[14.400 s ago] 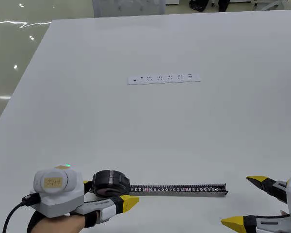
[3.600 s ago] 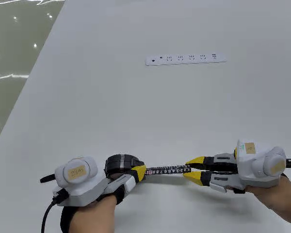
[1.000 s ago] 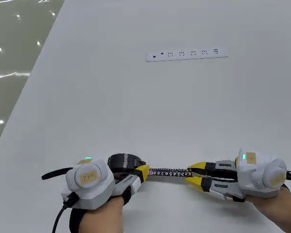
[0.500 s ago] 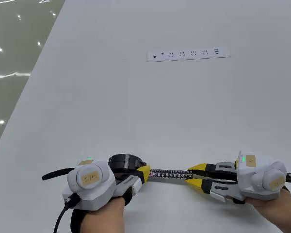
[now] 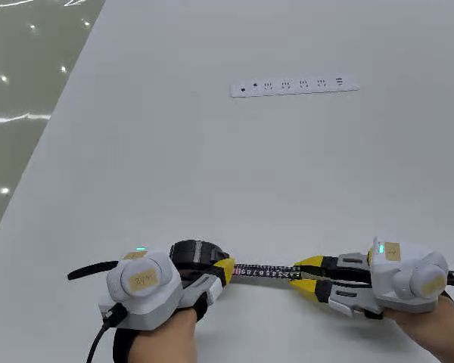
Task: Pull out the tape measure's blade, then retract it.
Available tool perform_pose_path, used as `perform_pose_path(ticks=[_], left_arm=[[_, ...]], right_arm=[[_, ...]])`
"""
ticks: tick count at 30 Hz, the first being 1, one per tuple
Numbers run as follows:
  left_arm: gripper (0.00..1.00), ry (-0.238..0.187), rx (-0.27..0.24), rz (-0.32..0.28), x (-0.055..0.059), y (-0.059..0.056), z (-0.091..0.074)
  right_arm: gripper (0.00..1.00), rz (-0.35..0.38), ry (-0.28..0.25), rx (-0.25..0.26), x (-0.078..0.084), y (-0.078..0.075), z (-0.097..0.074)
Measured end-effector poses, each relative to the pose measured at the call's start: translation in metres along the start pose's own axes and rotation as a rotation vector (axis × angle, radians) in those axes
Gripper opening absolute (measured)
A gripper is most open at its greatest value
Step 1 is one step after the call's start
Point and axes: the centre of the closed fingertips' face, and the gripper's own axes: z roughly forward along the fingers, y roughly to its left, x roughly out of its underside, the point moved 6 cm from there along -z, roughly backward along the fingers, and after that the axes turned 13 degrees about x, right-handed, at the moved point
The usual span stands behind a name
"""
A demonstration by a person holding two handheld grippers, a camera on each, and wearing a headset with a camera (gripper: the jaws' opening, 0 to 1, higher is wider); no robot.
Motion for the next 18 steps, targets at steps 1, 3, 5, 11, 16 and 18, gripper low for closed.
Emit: perform_pose_path(ticks=[1,3,5,11,16,18], left_arm=[[0.63,-0.005,-0.002,0.002,-0.0001,-0.0001,-0.0009],[0.63,-0.005,-0.003,0.002,0.0004,-0.0002,-0.0014],[0.63,-0.005,-0.003,-0.001,0.0008,-0.0008,-0.0021],[0.63,0.003,-0.002,0.011,0.0026,-0.0024,-0.003],[0.65,-0.001,0.001,0.007,0.0017,-0.0036,-0.0029],[0.65,-0.003,-0.002,-0.004,0.0013,-0.0036,-0.0023]], right_arm=[[0.12,0.0,0.001,0.0,0.0001,0.0,0.0],[0.12,0.001,0.0,0.0,-0.0001,0.0001,-0.0001],[0.12,0.0,0.002,-0.001,0.0001,0.0005,-0.0001],[0.12,0.002,0.005,-0.002,-0.0002,0.0004,0.0004],[0.12,0.007,0.006,-0.002,-0.0006,0.0,0.0005],[0.12,0.008,0.006,-0.003,-0.0008,0.0,0.0006]])
